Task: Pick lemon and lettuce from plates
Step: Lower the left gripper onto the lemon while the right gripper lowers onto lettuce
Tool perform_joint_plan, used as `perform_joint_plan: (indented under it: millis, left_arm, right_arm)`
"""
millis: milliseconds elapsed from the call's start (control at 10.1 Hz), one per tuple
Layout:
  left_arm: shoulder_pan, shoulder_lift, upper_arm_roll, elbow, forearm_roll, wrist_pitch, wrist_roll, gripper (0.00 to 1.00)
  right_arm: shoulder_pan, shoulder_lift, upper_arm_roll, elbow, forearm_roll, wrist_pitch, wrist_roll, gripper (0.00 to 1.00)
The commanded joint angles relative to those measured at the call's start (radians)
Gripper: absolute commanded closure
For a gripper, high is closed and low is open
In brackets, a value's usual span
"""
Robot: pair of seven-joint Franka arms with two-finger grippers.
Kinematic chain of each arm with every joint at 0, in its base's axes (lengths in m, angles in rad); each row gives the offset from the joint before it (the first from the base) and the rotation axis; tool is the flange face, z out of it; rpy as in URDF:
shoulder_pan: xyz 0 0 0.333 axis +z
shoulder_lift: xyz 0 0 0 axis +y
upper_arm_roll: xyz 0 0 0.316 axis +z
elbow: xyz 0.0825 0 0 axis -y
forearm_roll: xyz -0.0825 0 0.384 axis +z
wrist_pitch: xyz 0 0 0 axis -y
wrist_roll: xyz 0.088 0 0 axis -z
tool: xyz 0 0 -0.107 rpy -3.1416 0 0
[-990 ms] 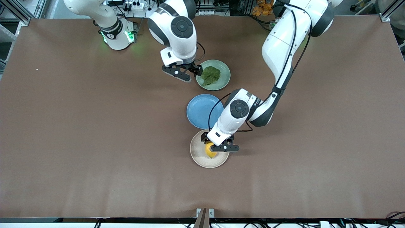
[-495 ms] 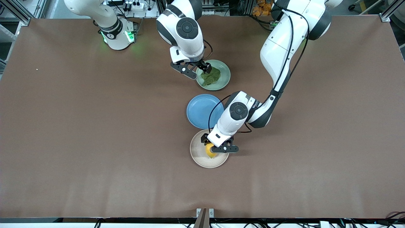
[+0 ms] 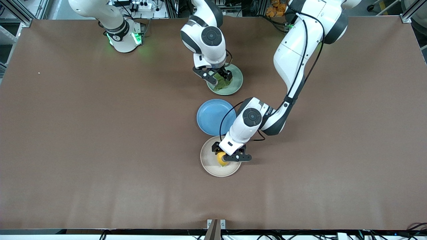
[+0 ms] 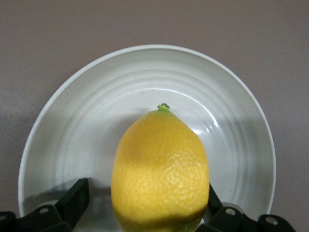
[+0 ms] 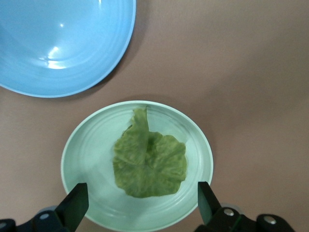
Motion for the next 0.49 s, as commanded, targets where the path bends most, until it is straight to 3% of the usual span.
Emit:
perform_joint_plan:
  millis: [0, 99, 198, 396]
  left_arm:
    - [-0.013, 0.02, 0.015, 0.027, -0.021, 0.01, -0.009, 0.0]
    - [-0.012, 0.018, 0.015, 0.027, -0.021, 0.01, -0.012, 0.0]
    - [-0.012, 0.018, 0.015, 0.027, -0.021, 0.01, -0.013, 0.1]
    - [-0.007, 0.012, 0.014, 0.025, -0.021, 0.01, -0.013, 0.41]
  right_arm:
    - [0.009, 0.04, -0.009, 0.019, 0.012, 0.038, 0.016, 0.0]
    - [0.019, 0.055, -0.009, 0.019, 0.01, 0.046, 0.016, 0.0]
    - [0.024, 0.072, -0.009, 0.019, 0.01, 0.077, 0.017, 0.0]
    - [0.035, 0.109, -0.009, 0.025, 0.01, 0.11, 0.019, 0.0]
